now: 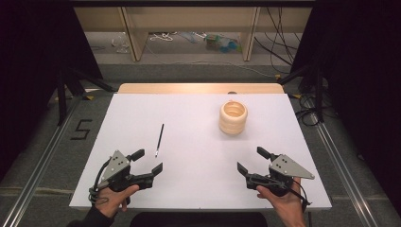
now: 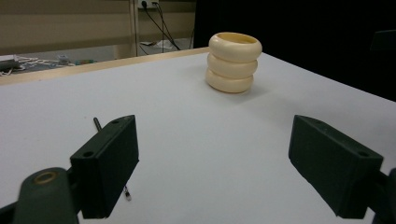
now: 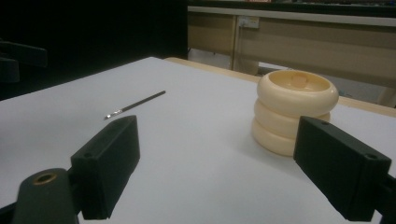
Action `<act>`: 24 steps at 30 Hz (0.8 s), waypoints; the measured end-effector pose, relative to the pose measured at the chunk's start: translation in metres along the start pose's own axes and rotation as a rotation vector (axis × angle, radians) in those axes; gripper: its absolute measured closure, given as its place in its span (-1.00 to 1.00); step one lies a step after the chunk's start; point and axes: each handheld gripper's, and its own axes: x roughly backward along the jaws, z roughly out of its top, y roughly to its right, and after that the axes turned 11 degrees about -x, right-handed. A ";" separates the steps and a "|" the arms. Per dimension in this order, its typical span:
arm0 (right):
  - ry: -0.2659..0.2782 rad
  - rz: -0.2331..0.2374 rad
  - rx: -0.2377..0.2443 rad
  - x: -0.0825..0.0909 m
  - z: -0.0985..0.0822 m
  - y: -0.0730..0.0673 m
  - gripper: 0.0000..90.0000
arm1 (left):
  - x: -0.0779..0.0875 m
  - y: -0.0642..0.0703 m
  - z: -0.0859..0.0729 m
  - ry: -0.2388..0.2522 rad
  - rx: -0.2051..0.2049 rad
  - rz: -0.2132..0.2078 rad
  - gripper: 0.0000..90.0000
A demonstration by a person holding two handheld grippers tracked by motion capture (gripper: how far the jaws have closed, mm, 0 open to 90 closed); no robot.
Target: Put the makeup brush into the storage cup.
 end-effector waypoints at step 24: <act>-0.005 0.001 -0.003 -0.002 -0.002 0.000 -0.65 | -0.001 0.004 0.002 -0.007 0.020 0.014 -0.65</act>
